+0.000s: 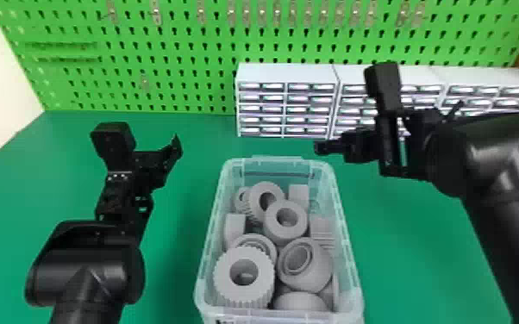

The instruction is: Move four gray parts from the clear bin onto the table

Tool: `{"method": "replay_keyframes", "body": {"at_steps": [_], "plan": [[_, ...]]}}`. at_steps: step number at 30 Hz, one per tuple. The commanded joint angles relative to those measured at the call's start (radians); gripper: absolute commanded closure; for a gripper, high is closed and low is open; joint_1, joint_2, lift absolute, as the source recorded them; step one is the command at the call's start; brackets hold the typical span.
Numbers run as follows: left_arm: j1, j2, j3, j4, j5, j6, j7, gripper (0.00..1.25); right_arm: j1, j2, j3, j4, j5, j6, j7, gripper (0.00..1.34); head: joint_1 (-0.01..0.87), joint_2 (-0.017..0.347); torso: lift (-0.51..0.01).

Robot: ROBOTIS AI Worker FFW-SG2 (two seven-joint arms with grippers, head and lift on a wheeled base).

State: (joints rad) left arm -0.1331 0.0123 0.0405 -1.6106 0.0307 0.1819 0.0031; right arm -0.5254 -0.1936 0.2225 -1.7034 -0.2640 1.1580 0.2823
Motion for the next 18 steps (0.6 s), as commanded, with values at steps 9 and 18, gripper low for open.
{"method": "replay_keyframes", "body": {"at_steps": [9, 18], "plan": [[-0.002, 0.000, -0.005, 0.000, -0.003, 0.013, 0.000, 0.33, -0.084, 0.003, 0.081, 0.050, -0.070, 0.167, 0.000, 0.52, 0.693, 0.072, -0.052], [-0.005, 0.006, 0.001, 0.001, 0.006, 0.022, 0.000, 0.33, -0.110, 0.010, 0.121, 0.105, -0.101, 0.232, 0.000, 0.53, 0.693, 0.072, -0.052]]}}
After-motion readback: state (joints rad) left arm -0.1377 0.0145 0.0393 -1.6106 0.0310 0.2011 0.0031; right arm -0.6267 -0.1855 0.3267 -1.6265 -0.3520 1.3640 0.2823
